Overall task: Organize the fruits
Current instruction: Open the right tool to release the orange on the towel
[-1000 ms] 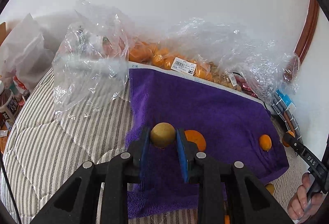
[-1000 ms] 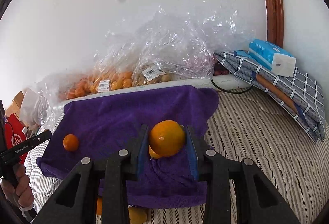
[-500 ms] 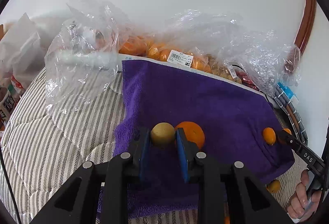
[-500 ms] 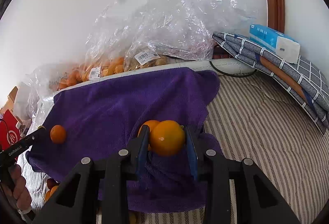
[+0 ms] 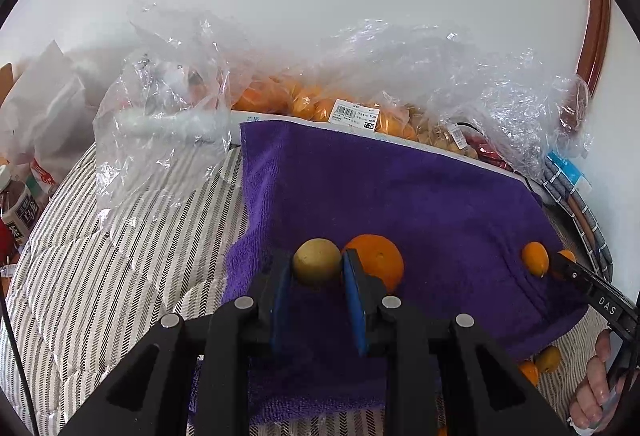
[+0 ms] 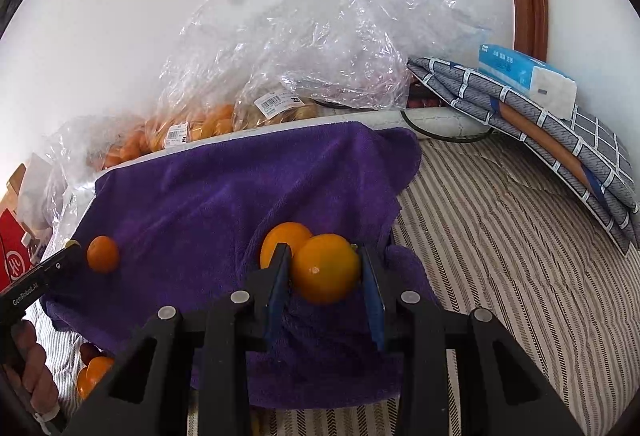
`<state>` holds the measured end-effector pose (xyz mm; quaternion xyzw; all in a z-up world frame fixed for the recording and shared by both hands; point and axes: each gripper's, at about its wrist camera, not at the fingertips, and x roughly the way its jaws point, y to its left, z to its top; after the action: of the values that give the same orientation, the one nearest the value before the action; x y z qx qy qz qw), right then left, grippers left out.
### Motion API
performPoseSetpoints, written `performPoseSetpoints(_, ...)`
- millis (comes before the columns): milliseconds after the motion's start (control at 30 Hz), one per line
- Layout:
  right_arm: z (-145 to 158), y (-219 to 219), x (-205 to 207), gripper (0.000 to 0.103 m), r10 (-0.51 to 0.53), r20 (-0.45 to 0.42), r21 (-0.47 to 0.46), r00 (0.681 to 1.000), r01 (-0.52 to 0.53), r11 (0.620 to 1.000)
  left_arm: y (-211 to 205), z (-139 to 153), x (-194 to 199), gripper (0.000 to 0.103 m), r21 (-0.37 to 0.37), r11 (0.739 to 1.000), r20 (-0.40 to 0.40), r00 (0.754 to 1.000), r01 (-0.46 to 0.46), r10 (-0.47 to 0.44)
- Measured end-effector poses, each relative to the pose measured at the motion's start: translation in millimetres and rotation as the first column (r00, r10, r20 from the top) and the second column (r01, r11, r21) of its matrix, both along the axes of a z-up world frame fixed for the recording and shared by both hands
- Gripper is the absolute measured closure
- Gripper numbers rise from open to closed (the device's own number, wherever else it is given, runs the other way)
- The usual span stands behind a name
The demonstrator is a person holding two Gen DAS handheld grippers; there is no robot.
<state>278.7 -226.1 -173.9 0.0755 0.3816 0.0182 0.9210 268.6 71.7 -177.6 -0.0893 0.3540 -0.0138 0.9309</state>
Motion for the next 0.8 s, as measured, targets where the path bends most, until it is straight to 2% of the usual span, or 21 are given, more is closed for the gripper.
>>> performPoseSetpoints(167,1.1,0.6,-2.2,0.068,0.000,0.014,-0.002,1.000,0.000,1.000,-2.2,-0.6,-0.3,0.078,0.009,1.000,-0.002,1.000,-0.001,0.001)
performPoseSetpoints(333,6.6,3.3,-10.0,0.055,0.005,0.061,-0.010,0.998,-0.004,1.000,-2.7,-3.5,0.3,0.078,-0.007,1.000,-0.020,1.000,0.007,-0.008)
performPoseSetpoints(500,13.3,5.2,-15.7,0.048,0.007,0.075,-0.026,0.997,-0.005,1.000,1.2,-2.1,-1.7,0.075,-0.047,0.999,-0.024,1.000,0.011,-0.012)
performPoseSetpoints(800,40.7,9.1,-46.1,0.048,0.000,0.042,-0.036,0.999,0.002,0.999,6.2,7.9,-10.9,0.073,-0.080,0.997,0.018,1.000,0.003,-0.001)
